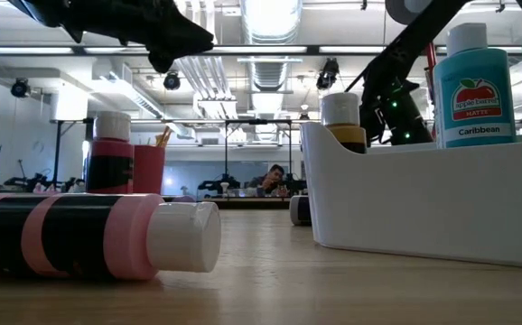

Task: Pick & Place Paint Supplies
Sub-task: Put the blue paint bottle into the white bin

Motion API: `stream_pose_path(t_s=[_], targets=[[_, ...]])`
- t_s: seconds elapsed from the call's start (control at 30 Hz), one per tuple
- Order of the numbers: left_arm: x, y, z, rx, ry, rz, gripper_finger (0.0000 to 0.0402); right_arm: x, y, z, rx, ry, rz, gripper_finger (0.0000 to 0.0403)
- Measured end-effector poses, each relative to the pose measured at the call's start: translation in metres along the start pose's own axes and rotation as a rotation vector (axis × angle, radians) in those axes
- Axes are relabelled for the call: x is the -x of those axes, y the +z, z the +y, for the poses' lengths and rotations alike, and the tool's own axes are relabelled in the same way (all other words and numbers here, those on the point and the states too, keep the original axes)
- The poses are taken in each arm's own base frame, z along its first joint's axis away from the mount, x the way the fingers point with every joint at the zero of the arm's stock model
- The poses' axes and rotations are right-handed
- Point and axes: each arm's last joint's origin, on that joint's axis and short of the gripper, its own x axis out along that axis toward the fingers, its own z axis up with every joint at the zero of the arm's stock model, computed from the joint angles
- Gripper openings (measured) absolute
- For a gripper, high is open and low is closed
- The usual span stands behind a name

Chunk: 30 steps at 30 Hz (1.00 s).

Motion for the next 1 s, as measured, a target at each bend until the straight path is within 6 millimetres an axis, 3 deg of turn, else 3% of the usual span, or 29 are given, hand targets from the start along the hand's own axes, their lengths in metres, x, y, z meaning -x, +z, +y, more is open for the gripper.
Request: stream_pose_path(t_s=[0.2,0.6,1.0], targets=[[0.000,-0.001,0.000,0.001,0.000,0.006,0.0117,0.003,0.001,0.000,0.010,0.003,-0.009,0.0239],[0.000,-0.001,0.000,0.004,-0.001,0.015,0.0117,-0.012,-0.006,0.002,0.039,0.003,0.024,0.0223],[0.000,-0.002,0.000,0.004,0.000,0.016,0.0117,-0.012,-0.003,0.004,0.032,0.031,-0.003,0.0171]])
